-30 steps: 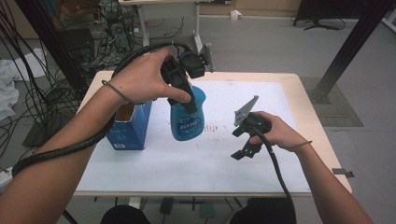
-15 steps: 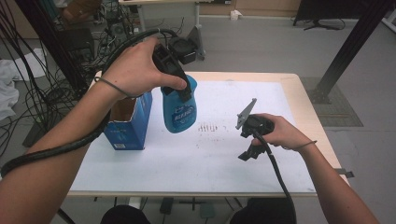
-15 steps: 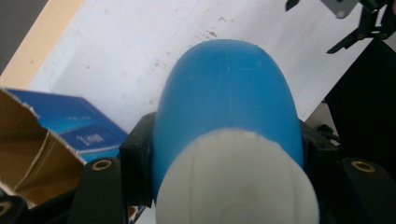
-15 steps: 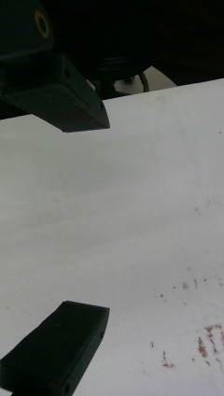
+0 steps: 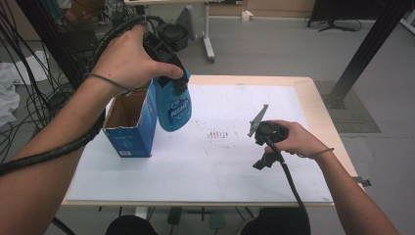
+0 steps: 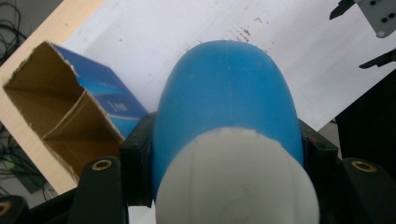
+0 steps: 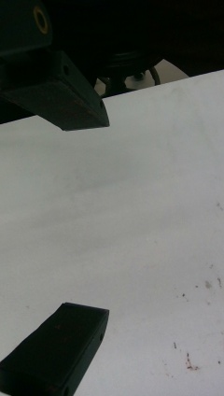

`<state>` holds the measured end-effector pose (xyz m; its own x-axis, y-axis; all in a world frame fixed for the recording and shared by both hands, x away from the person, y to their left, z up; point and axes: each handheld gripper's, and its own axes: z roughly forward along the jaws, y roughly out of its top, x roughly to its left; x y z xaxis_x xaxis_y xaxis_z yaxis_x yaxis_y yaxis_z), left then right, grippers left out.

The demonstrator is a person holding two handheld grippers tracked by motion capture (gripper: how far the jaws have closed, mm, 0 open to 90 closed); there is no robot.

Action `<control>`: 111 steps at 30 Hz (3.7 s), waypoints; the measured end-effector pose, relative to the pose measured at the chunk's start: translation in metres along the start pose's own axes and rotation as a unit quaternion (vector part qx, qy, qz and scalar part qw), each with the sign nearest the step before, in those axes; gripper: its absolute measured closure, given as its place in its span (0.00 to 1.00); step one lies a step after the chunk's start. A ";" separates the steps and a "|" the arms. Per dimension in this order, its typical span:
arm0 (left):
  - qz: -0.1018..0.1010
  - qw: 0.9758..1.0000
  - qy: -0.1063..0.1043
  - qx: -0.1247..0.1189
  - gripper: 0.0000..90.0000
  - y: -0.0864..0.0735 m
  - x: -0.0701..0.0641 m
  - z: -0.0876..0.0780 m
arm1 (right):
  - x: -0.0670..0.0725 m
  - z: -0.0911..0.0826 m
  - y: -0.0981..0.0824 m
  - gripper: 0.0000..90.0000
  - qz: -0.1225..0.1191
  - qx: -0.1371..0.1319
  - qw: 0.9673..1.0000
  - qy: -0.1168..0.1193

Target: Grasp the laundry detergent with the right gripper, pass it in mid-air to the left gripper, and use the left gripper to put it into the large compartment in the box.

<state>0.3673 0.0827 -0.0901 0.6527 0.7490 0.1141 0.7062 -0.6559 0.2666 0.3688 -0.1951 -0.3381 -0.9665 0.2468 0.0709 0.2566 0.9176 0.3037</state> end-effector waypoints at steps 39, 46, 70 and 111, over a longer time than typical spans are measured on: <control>-0.210 0.977 0.047 0.010 0.42 -0.024 0.113 -0.027 | 0.002 0.002 0.006 0.09 -0.004 -0.009 1.000 -0.002; -0.238 0.970 0.055 0.015 0.42 -0.027 0.126 -0.032 | 0.002 0.001 0.006 0.09 -0.003 -0.009 1.000 -0.002; -0.278 0.958 0.063 0.021 0.42 -0.036 0.152 -0.020 | 0.001 0.004 0.006 0.09 0.002 -0.015 1.000 0.003; -0.280 0.957 0.048 0.055 0.42 -0.045 0.148 0.069 | 0.003 0.005 0.002 0.08 0.007 -0.018 1.000 0.007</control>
<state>0.4516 0.2165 -0.1515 0.1398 0.9877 0.0707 0.9658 -0.1517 0.2102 0.3662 -0.1914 -0.3418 -0.9627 0.2557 0.0882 0.2704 0.9021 0.3364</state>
